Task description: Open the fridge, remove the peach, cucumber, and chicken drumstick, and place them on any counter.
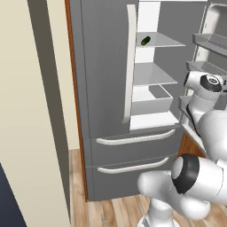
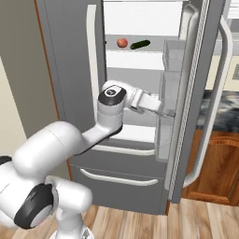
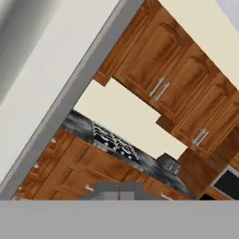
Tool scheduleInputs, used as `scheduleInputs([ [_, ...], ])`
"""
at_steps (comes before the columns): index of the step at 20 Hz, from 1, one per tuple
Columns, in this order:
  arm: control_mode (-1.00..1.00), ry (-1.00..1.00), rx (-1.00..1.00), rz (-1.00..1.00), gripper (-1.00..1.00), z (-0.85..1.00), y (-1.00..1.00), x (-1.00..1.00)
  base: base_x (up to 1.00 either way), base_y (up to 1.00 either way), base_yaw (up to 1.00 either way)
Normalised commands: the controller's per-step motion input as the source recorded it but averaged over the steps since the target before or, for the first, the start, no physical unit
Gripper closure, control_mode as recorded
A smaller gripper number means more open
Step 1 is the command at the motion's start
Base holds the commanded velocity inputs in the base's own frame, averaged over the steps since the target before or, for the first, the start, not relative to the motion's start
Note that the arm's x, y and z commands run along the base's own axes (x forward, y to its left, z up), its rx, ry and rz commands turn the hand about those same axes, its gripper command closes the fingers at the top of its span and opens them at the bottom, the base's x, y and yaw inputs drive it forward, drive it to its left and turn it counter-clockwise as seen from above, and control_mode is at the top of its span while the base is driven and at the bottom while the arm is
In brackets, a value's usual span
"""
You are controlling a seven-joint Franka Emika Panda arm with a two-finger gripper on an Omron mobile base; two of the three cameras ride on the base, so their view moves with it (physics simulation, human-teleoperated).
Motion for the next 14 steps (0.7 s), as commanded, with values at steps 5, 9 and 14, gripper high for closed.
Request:
scheduleInputs([
  [5, -1.00, -0.47, 0.00, -0.06, 1.00, 0.10, 0.27, -0.77, 0.00, 0.00, 0.00],
  [9, -1.00, -0.26, 0.09, 0.00, 1.00, 0.01, 0.88, -0.43, 0.00, 0.00, 0.00],
  [14, -1.00, -0.07, 0.12, 0.29, 1.00, 0.07, 0.96, -0.29, 0.00, 0.00, 0.00],
])
